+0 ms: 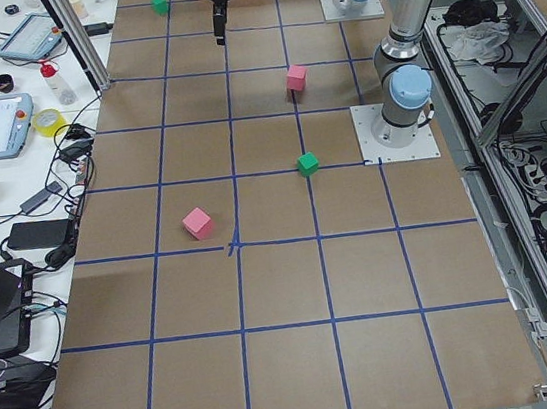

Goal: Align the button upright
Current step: 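Move the right gripper over the pink bin toward the yellow-capped button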

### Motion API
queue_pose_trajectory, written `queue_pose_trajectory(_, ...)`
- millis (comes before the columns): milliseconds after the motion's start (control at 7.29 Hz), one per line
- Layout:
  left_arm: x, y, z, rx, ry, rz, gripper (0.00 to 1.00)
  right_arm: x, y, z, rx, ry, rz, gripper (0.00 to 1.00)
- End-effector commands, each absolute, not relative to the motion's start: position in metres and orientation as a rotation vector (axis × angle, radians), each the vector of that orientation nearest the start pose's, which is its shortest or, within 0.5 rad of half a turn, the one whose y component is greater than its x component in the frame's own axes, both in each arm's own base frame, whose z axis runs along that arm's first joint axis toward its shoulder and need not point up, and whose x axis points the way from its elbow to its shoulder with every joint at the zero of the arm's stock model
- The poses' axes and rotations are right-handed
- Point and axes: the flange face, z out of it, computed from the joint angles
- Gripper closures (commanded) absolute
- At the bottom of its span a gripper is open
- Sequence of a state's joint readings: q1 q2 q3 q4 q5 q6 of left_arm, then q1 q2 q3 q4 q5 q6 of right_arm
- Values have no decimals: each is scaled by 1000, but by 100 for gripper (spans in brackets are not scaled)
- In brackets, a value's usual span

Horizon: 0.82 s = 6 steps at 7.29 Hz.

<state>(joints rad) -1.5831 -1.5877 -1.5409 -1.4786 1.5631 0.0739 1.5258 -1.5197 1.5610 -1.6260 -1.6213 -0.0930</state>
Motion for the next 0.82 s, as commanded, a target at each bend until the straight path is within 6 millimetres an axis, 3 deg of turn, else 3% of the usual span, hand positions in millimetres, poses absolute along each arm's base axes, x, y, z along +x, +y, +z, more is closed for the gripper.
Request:
queue_pose_trajectory(0, -140, -507, 504, 138, 3139, -164, 0, 30, -533, 466, -169, 3202, -21, 0)
queue_pose_trajectory(137, -140, -507, 504, 138, 3139, -164, 0, -32, -537, 457, 23, 3199, 9, 0)
queue_pose_trajectory(275, -140, -507, 504, 138, 3139, -164, 0, -68, -545, 435, 95, 3189, 83, 0)
queue_pose_trajectory(412, -140, -507, 504, 138, 3139, -164, 0, -82, -558, 408, 118, 3179, 134, 0)
queue_pose_trajectory(549, -140, -507, 504, 136, 3139, -164, 0, -114, -566, 392, 141, 3195, 124, 0)
queue_pose_trajectory(686, -140, -507, 504, 138, 3137, -164, 0, -139, -567, 363, 111, 3182, 153, 2)
